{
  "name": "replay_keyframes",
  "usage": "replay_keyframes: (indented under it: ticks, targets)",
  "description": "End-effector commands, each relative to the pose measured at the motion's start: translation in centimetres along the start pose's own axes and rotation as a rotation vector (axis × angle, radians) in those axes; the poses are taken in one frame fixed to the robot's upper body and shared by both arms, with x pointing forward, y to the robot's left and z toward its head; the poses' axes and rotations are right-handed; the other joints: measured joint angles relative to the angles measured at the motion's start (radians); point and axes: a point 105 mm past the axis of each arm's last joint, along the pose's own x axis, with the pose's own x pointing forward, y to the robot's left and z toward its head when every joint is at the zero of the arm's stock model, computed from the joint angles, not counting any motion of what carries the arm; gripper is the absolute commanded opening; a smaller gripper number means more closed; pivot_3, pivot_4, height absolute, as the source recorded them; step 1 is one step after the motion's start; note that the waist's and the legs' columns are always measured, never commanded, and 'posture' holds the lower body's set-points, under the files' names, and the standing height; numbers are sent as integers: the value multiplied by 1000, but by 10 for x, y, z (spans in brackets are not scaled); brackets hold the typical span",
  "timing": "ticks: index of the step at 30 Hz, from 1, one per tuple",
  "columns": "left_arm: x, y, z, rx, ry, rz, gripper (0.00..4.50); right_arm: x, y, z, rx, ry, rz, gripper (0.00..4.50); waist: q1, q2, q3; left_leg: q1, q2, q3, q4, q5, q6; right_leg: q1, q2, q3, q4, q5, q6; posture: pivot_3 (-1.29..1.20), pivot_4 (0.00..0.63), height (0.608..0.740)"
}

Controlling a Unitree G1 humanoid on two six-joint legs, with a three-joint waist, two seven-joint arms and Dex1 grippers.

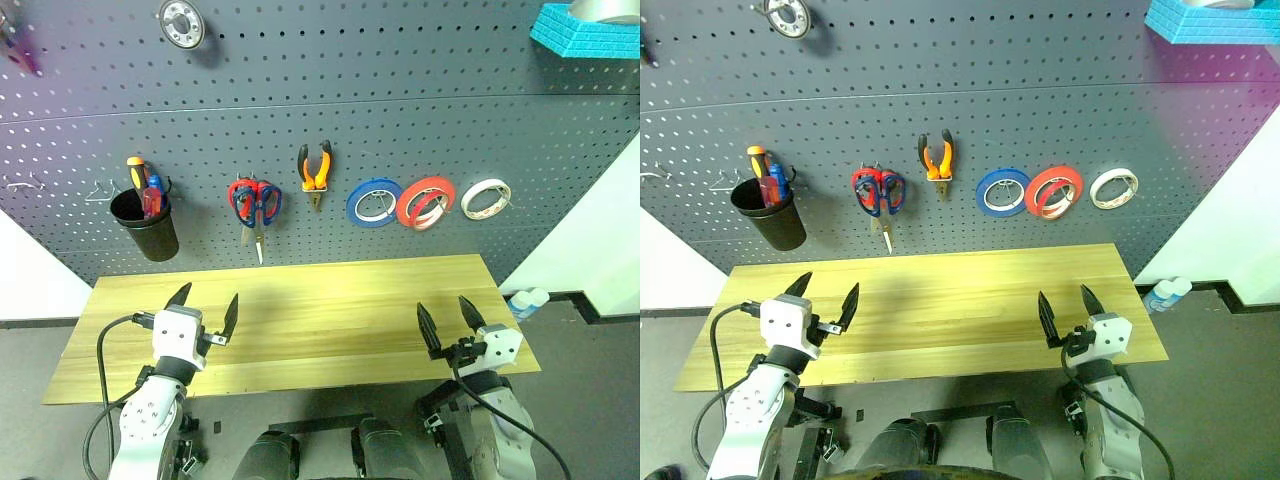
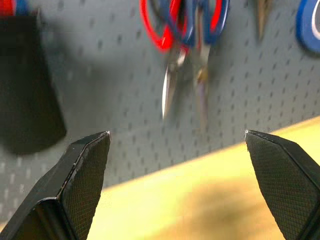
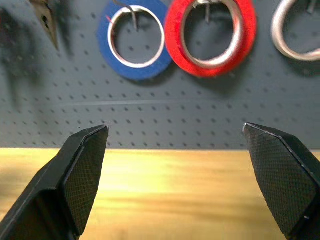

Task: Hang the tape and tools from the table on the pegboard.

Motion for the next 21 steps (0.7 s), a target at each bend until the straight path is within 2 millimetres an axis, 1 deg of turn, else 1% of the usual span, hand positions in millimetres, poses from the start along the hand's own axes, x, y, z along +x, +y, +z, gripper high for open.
replay_keyframes:
  ticks: [1,5,7,8,10,14,17,21]
  targets:
    - [-5,10,6,-27,-23,51,4483,1,-1,12,-23,-41,-41,4500,0,0,0,0,0,0,0,0,0,0,0,0,0,-1,-1,-54,76,740]
    - [-14,30,-3,-41,-18,97,4483,0,-9,12,-34,-25,-70,4500,0,1,-1,0,0,0,0,0,0,0,0,0,0,-2,-2,-49,60,740]
    - [-17,32,-7,-44,-12,95,4483,-1,-13,9,-37,-11,-83,4500,0,1,-6,0,0,0,0,0,0,0,0,0,0,-2,-2,-46,43,740]
    - [-18,32,-8,-45,-14,94,4483,-2,-15,6,-41,-3,-93,4500,0,1,-10,0,0,0,0,0,0,0,0,0,0,-2,-2,-48,38,740]
    - [-21,32,-9,-58,-12,93,4483,-4,-27,-3,-49,23,-134,4500,1,0,-19,0,0,0,0,0,0,0,0,0,-1,-1,-1,-51,19,740]
    - [-25,34,-10,-55,-10,82,4483,-3,-50,-18,-62,47,-201,4500,0,0,-33,3,0,1,0,0,0,3,0,0,-3,-2,-2,-54,7,740]
    - [-21,24,-10,-64,-11,60,4483,-7,-46,-26,-67,48,-171,4500,-1,3,-36,12,0,1,-1,-1,0,13,1,1,-5,-2,-2,-56,0,740]
    - [-19,18,-12,-61,-10,43,4483,-13,-51,-35,-66,54,-178,4500,-6,7,-40,14,4,1,-4,-3,2,25,4,0,-14,-2,-2,-62,0,740]
